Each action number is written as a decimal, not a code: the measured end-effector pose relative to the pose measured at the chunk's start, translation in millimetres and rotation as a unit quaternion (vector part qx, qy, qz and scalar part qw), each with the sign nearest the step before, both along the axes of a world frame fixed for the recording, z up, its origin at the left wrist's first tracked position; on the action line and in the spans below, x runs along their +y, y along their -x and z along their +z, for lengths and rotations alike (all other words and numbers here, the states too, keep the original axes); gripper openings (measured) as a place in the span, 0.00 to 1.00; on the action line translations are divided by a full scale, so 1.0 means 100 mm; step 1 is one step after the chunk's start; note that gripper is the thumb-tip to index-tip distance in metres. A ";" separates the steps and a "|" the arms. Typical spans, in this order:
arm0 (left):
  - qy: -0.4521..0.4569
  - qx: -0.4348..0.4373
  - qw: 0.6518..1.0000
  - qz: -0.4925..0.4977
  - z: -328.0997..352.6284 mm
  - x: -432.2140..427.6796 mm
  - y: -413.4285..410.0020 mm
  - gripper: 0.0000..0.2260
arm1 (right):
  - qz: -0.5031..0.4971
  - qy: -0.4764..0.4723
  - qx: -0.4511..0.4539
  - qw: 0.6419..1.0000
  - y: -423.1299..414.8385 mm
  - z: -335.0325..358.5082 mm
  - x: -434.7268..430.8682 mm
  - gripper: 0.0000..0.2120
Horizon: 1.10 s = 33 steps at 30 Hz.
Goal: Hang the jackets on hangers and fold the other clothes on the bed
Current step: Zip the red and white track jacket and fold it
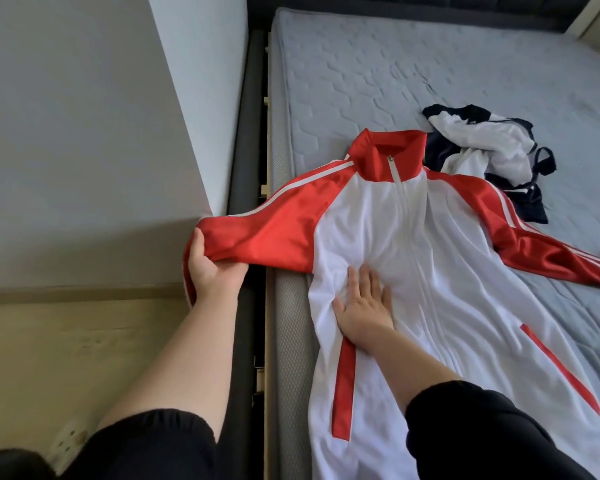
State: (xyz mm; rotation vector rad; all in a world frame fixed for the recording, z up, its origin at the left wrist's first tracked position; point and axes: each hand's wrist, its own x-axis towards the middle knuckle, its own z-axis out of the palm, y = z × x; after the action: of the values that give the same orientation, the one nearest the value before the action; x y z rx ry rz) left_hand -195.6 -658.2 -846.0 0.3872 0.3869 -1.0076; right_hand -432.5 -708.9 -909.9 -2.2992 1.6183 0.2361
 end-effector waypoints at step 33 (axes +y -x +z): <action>-0.114 -0.931 -0.098 -0.333 0.01 0.64 1.55 0.27 | -0.321 -0.276 -0.751 0.507 1.65 1.10 -0.04 0.17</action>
State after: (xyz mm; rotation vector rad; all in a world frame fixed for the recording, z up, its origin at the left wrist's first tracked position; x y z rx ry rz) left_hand -350.4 -594.3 -845.1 -1.7316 2.3961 0.1226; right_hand -597.5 -713.2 -800.2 -0.5325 0.8784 -0.9981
